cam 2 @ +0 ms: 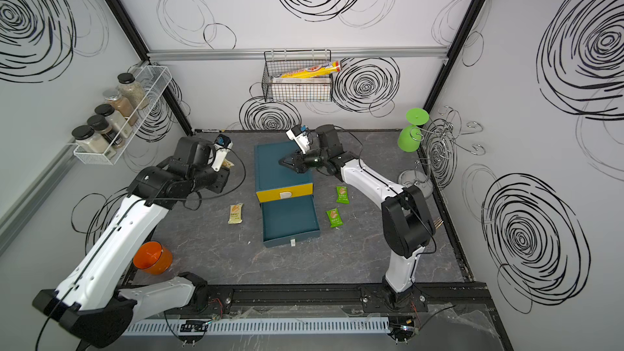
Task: Take the cookies out of the drawer
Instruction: Place the cookie at the center of the board.
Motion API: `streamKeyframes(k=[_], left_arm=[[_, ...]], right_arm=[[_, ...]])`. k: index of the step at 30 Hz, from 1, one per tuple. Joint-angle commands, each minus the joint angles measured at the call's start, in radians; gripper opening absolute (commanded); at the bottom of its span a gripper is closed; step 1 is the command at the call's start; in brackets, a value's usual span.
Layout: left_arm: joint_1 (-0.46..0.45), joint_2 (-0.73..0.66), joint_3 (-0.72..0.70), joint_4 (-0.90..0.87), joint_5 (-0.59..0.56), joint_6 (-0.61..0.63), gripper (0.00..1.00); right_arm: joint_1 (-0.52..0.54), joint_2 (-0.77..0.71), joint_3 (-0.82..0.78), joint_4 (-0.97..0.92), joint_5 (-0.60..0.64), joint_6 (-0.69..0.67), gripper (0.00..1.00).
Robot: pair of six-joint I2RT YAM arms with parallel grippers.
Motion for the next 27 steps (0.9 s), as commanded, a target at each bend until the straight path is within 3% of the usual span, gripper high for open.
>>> streamKeyframes(k=[1,4,9,15,17,21,27], left_arm=[[0.098,0.095,-0.057,0.095,0.034,-0.095,0.37],[0.163,0.198,-0.122,0.135,0.017,-0.160,0.35],[0.193,0.325,-0.267,0.213,0.004,-0.225,0.32],[0.249,0.381,-0.365,0.280,0.035,-0.259,0.32],[0.258,0.391,-0.374,0.288,0.039,-0.260,0.38],[0.262,0.420,-0.366,0.293,0.060,-0.266,0.69],[0.269,0.385,-0.344,0.290,0.073,-0.274,0.87]], right_arm=[[-0.004,0.038,-0.013,-0.090,0.023,-0.013,0.15],[-0.004,0.033,-0.019,-0.087,0.023,-0.015,0.15],[-0.004,0.035,-0.025,-0.084,0.019,-0.015,0.15],[-0.004,0.042,-0.027,-0.080,0.017,-0.009,0.15],[-0.004,0.046,-0.027,-0.079,0.012,-0.006,0.15],[-0.004,0.047,-0.029,-0.075,0.014,-0.002,0.16],[-0.004,0.037,-0.023,-0.084,0.022,-0.007,0.18]])
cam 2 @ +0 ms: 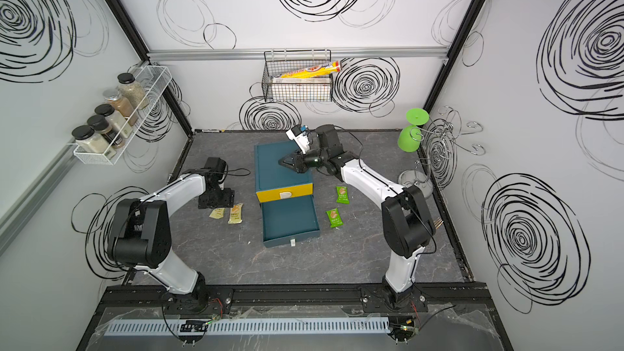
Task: Take the cookies out of the drawer
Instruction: Place the cookie at the center of the board, then close the drawer in the storage box.
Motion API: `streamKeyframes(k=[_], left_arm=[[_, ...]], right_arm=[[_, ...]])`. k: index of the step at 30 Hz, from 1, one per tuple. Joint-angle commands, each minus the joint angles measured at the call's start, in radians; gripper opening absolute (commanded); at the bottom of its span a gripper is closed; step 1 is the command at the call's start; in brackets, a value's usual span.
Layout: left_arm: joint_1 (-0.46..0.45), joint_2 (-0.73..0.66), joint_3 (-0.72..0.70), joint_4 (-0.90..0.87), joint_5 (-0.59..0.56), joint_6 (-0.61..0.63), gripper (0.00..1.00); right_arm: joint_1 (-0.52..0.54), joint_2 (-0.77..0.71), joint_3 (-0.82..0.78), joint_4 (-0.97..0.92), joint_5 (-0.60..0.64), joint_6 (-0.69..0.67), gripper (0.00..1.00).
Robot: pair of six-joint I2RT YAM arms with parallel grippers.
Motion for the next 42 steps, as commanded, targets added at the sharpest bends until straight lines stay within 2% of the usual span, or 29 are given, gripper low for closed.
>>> streamKeyframes(k=[1,6,9,12,16,20,24,27,29,31,37,39,42], left_arm=[[0.008,-0.062,0.044,0.004,0.030,-0.017,0.88],[-0.038,-0.229,0.230,-0.051,0.071,-0.040,0.92],[-0.137,-0.293,0.383,-0.064,0.075,-0.051,0.93],[-0.237,-0.299,0.495,-0.068,0.078,-0.067,0.93],[-0.350,-0.280,0.542,-0.015,0.084,-0.056,0.92],[-0.410,-0.259,0.531,0.083,0.158,-0.034,0.87],[-0.434,-0.192,0.531,0.110,0.228,-0.006,0.72],[-0.446,-0.148,0.510,0.132,0.242,0.007,0.42],[-0.446,-0.131,0.487,0.152,0.251,0.001,0.31],[-0.447,-0.124,0.461,0.167,0.267,-0.003,0.27],[-0.453,-0.101,0.399,0.190,0.295,0.002,0.15],[-0.453,-0.090,0.382,0.194,0.303,-0.008,0.11],[-0.455,-0.087,0.340,0.226,0.328,-0.025,0.08]], right_arm=[[-0.003,0.033,-0.023,-0.089,0.030,-0.007,0.18],[-0.004,-0.012,-0.014,-0.059,0.040,0.018,0.23],[-0.004,-0.042,0.000,-0.034,0.054,0.044,0.29],[-0.003,-0.070,0.010,-0.011,0.073,0.067,0.37],[-0.004,-0.123,0.023,-0.022,0.134,0.068,0.40],[-0.018,-0.280,-0.050,-0.029,0.250,0.081,0.40],[-0.028,-0.527,-0.257,-0.016,0.398,0.189,0.36],[-0.027,-0.740,-0.509,0.122,0.422,0.429,0.24],[-0.023,-0.858,-0.671,0.225,0.403,0.582,0.13],[-0.006,-0.958,-0.795,0.261,0.385,0.682,0.11],[0.137,-1.223,-1.093,0.355,0.464,0.916,0.12],[0.221,-1.258,-1.174,0.411,0.503,0.979,0.12],[0.377,-1.286,-1.263,0.453,0.635,1.015,0.11]])
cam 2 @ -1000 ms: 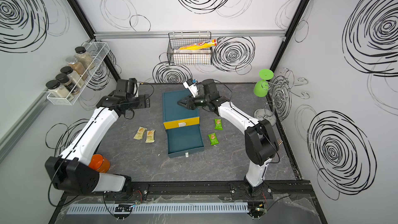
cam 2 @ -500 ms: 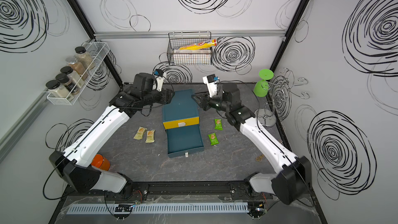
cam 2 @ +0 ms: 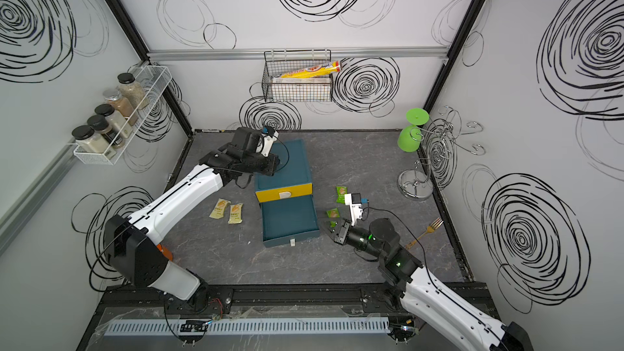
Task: Take the cookies out of the drawer
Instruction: Close the drawer in the storage box.
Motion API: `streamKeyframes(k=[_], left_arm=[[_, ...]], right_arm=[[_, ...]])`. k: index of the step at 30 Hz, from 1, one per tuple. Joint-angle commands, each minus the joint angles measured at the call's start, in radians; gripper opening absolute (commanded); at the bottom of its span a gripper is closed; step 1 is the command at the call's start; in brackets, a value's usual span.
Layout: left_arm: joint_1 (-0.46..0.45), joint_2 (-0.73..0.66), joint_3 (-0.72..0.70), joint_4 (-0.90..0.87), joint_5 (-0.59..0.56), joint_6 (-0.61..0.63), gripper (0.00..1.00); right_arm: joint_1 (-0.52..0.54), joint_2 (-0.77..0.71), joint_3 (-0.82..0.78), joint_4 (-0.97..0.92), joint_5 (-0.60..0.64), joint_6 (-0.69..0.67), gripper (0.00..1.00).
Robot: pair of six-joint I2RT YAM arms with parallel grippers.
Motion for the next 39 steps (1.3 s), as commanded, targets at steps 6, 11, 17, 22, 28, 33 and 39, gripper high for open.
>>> streamKeyframes(k=[6,11,17,22,28,33,39], left_arm=[[-0.010,0.016,-0.118,0.098,0.062,-0.025,0.06],[-0.013,0.022,-0.134,0.096,0.069,-0.018,0.04],[-0.012,0.014,-0.159,0.105,0.098,-0.013,0.02],[-0.012,0.001,-0.189,0.120,0.108,-0.017,0.01],[-0.027,-0.004,-0.183,0.087,0.057,0.002,0.01],[-0.026,-0.003,-0.196,0.093,0.078,0.006,0.01],[-0.026,-0.005,-0.215,0.098,0.091,0.008,0.00]], right_arm=[[0.294,-0.019,-0.149,0.251,0.315,0.171,0.07],[0.424,0.044,-0.196,0.372,0.465,0.201,0.06],[0.494,0.244,-0.232,0.591,0.608,0.237,0.02],[0.512,0.480,-0.216,0.809,0.670,0.272,0.02],[0.572,0.804,-0.187,1.113,0.730,0.348,0.02],[0.578,1.126,-0.158,1.475,0.732,0.407,0.01],[0.579,1.257,-0.074,1.544,0.722,0.415,0.00]])
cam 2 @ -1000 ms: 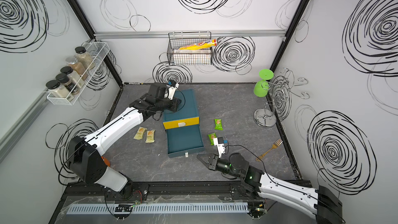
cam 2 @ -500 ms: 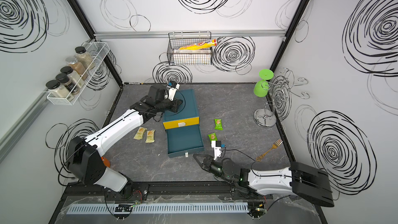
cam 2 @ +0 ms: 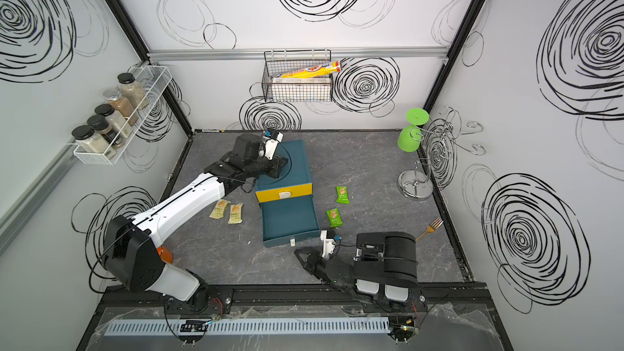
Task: Take the cookies out of the drawer
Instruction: Close the drawer in the storage box.
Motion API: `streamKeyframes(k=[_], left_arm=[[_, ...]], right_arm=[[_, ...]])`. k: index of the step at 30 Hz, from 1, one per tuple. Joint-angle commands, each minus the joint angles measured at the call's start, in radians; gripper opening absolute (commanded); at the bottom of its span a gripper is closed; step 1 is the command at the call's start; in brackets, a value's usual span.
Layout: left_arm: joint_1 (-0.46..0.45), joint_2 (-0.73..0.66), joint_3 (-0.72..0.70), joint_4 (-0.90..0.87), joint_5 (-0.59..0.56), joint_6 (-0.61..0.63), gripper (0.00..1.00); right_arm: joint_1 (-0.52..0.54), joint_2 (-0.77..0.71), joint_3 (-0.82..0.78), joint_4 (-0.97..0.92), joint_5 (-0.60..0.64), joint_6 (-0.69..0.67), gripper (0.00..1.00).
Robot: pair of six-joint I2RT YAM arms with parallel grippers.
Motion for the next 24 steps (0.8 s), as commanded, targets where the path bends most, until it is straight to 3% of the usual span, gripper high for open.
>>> streamKeyframes(k=[1,11,24], left_arm=[[-0.007,0.026,-0.057,-0.169,0.011,0.014,0.00],[-0.007,0.015,-0.082,-0.159,0.011,0.016,0.00],[-0.007,0.008,-0.105,-0.153,0.025,0.015,0.00]], right_arm=[[0.008,-0.011,0.046,0.331,0.018,-0.027,0.00],[0.004,0.003,0.085,0.332,0.060,-0.062,0.00],[-0.119,-0.035,0.116,0.332,-0.016,-0.106,0.00]])
